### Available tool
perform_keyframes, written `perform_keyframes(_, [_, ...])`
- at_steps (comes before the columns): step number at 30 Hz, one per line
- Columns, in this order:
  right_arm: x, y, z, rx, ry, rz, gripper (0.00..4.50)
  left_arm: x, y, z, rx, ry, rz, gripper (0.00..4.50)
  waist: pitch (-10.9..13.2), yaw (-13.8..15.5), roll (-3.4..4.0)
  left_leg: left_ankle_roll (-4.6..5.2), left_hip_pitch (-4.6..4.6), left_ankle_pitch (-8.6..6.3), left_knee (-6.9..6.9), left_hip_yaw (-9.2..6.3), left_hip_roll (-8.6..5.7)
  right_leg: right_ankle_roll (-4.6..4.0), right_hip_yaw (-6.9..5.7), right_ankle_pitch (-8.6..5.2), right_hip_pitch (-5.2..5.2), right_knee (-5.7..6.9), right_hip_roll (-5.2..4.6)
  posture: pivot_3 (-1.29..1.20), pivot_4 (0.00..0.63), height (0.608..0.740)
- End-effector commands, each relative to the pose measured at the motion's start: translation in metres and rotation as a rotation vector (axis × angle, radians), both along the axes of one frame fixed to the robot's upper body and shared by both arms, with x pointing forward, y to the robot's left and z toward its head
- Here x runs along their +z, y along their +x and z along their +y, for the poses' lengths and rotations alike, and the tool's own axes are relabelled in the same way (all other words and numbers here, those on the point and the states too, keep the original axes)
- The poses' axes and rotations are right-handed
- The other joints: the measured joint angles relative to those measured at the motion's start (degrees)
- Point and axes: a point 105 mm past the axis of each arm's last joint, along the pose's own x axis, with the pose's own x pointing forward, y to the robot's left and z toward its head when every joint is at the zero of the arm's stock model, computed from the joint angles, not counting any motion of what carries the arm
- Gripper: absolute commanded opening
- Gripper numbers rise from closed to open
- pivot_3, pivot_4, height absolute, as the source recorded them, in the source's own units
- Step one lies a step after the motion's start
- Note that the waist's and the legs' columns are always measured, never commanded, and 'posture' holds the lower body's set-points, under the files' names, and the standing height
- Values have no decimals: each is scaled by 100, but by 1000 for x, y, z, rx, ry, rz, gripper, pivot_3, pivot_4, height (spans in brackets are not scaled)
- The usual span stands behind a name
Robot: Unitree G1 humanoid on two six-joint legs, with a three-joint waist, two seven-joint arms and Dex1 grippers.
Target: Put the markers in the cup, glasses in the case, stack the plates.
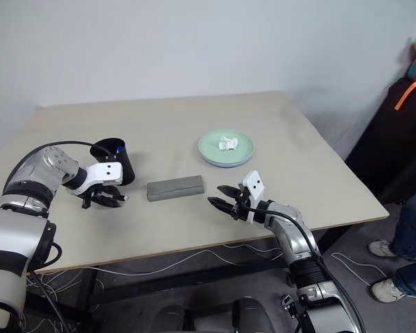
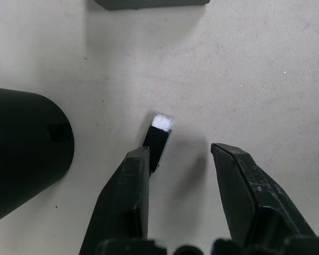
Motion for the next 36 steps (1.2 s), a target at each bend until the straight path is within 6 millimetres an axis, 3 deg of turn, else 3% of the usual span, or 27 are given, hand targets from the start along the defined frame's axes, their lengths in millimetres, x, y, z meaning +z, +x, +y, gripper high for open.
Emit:
perform_keyframes(1, [16,3,1,-1,15,-59,2496,-9,-7,1,-8,6,48,597,-2,0,4,-1,1,-1,0,0,0,0,0,0,1,0,0,0,0,740])
perform_keyframes(3, [16,3,1,-3,14,-59,2496,-8,-7,-1,-12,-7,53,45,-2,0,4,-2,2,-1,1,0,0,-1,0,0,2,2,-1,0,0,740])
perform_keyframes(12, [17,4,2,0,14,-60,2496,2,-4,-4,-22,-42,30,45,-1,3,1,-2,-2,-1,7,-2,-1,-1,-2,0,1,3,-2,0,0,740])
perform_keyframes(16, [17,4,1,0,13,-59,2496,23,3,-25,-78,-190,-19,45,0,2,-1,0,-6,0,7,-3,0,-1,-3,0,-1,2,-2,0,0,740])
perform_keyframes(22, [16,4,1,4,11,-55,2496,52,7,-40,-134,-342,-79,45,0,0,-1,1,-5,1,7,-3,0,-1,-3,-1,-1,2,-1,0,0,740])
perform_keyframes(27, [16,5,4,16,9,-54,2496,48,4,-28,-130,-265,-93,45,0,-5,-1,4,-3,2,7,-1,0,-1,-1,0,0,3,0,0,0,740])
perform_keyframes(30, [16,7,6,23,9,-54,2496,37,-2,-13,-124,-147,-44,654,0,-5,-1,4,-2,2,6,-1,1,0,1,0,-1,4,2,0,0,740])
perform_keyframes(36, [17,9,8,29,9,-56,2496,32,-2,-8,-119,-70,-14,2791,-1,8,-3,4,-5,3,10,-3,0,-1,-2,-1,1,4,0,0,0,740])
